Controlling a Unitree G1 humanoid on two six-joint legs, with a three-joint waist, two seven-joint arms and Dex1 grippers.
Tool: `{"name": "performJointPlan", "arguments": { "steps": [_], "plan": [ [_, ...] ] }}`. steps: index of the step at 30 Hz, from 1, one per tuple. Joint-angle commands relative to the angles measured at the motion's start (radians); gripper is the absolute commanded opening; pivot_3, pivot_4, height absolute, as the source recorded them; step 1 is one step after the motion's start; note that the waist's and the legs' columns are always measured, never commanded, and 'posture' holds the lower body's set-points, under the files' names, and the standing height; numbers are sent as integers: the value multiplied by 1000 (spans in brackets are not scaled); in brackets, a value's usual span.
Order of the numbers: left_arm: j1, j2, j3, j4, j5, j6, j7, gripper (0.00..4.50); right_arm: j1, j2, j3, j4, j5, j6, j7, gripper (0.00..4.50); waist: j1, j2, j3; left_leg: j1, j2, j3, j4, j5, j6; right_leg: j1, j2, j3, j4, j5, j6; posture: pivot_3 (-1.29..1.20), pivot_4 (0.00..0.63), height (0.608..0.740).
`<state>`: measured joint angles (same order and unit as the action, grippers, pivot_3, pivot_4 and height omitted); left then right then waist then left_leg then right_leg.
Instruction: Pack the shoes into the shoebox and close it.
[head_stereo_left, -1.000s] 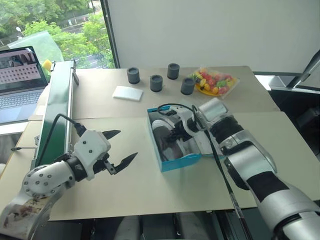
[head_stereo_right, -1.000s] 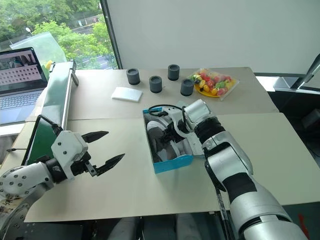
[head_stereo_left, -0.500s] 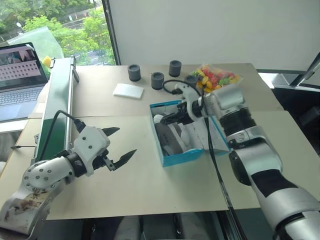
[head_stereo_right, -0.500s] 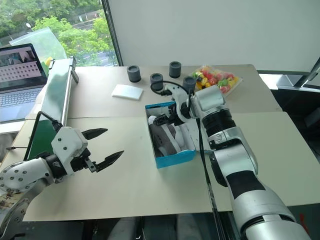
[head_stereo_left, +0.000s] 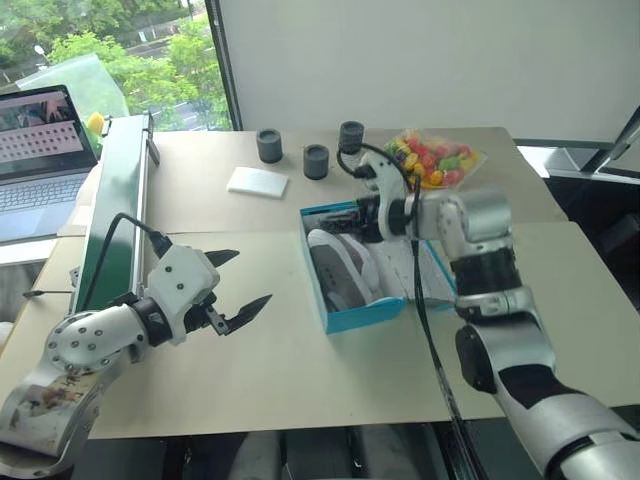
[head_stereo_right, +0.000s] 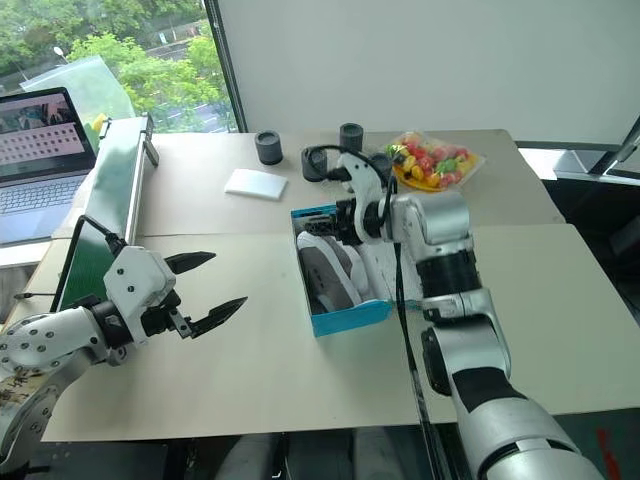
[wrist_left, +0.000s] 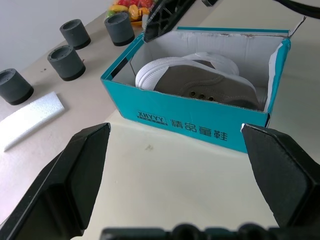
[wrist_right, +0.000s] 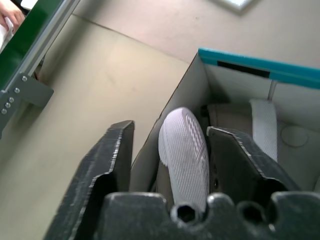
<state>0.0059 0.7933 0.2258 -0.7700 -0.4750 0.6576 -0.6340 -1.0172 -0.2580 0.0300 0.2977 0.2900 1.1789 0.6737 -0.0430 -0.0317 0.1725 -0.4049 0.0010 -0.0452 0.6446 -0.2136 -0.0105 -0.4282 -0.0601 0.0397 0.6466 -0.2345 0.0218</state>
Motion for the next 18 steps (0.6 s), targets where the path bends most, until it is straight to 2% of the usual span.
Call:
{"name": "performJointPlan", "arguments": {
  "steps": [1,5,12,18],
  "plan": [
    [-8,13,17,-14,0,-14,-6,4500,8,2,7,-63,17,-30,-13,1349,-2,0,0,0,0,0,0,0,0,0,0,0,0,0,0,0,150,728],
    [-6,12,17,-22,0,-9,-3,4500,23,6,32,-39,3,-68,-21,43,-4,0,0,2,0,0,0,0,0,1,1,0,0,0,0,0,150,728],
    [0,10,24,-32,0,0,8,4500,25,29,97,-1,-11,-120,-21,43,-2,0,0,1,0,0,0,0,0,1,0,0,0,0,0,0,150,728],
    [8,8,31,-45,-7,12,19,4500,14,42,173,148,-78,-242,-6,43,-2,0,0,3,0,0,0,0,0,2,1,0,0,0,0,0,150,728]
  ]
}}
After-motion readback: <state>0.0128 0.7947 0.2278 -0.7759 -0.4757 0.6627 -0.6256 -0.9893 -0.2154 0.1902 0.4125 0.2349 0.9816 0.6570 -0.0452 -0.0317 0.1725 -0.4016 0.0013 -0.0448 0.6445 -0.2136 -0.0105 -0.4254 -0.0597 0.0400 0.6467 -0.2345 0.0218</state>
